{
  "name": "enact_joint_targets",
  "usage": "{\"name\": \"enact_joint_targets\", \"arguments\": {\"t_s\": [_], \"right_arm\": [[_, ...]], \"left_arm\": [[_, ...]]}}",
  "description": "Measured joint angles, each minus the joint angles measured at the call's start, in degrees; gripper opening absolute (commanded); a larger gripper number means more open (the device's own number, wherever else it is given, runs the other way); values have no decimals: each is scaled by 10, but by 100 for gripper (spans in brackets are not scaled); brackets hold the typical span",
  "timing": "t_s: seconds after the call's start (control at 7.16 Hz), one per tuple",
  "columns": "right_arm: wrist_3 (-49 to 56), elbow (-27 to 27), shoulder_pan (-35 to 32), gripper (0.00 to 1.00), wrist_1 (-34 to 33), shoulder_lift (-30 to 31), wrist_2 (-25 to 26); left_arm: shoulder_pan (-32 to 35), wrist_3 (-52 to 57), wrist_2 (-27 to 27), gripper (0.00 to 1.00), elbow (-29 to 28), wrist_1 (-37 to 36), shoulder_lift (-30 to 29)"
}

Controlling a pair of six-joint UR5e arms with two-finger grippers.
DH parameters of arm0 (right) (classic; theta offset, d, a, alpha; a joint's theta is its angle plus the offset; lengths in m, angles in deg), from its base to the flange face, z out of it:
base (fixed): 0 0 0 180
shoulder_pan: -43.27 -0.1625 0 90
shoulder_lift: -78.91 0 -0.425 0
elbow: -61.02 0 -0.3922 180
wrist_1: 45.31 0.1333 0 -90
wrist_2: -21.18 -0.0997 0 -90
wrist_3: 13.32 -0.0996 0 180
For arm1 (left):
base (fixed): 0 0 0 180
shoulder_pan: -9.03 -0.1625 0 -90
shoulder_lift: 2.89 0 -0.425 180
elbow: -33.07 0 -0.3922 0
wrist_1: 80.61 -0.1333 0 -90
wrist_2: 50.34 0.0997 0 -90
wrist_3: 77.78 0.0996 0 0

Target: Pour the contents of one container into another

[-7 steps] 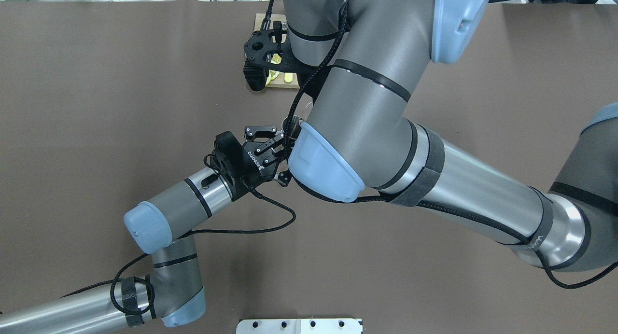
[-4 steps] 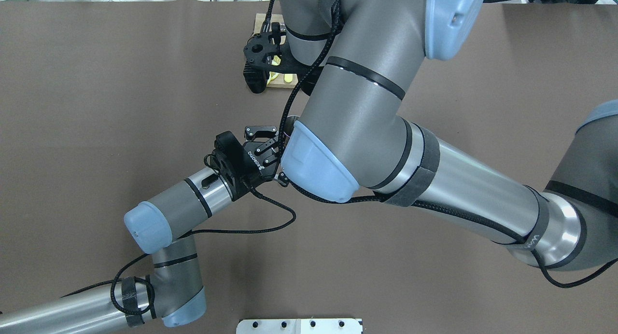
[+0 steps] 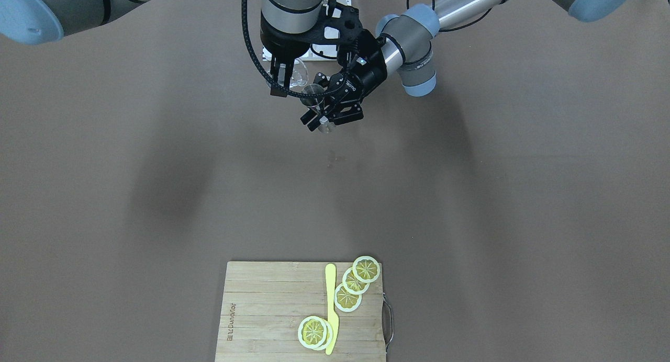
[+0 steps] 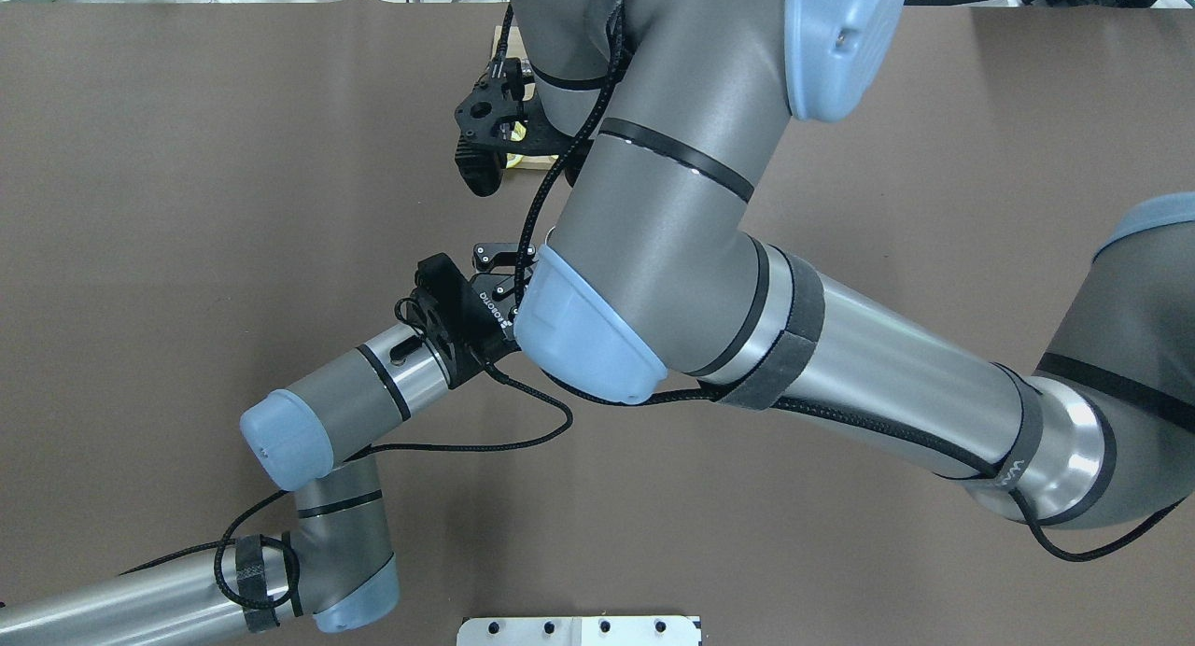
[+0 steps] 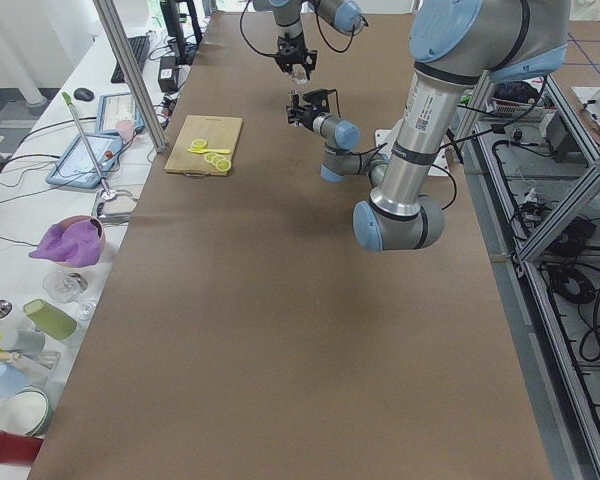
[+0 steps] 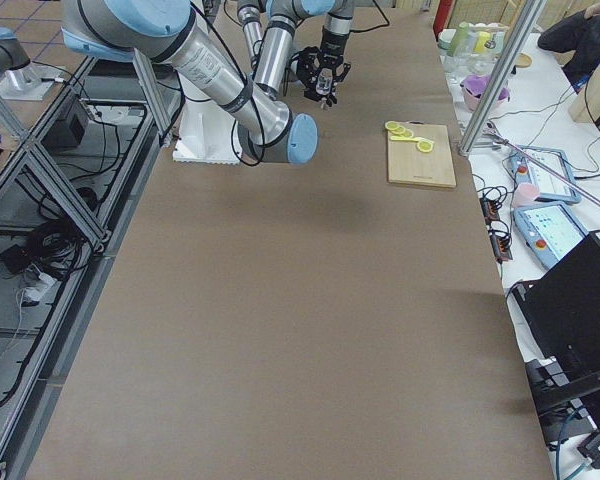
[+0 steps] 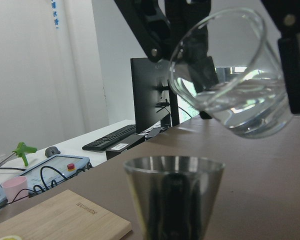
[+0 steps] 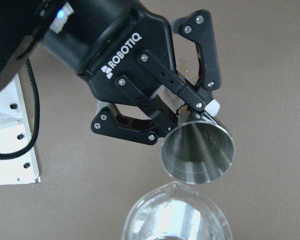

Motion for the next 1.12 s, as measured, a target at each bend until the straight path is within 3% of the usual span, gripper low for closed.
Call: {"name": "enact_joint_targets", "arguments": {"t_s": [1.12], "right_arm": [[56,69,2,0,-34,-47,10]], "left_arm": [[1,0,2,0,0,0,0]]}}
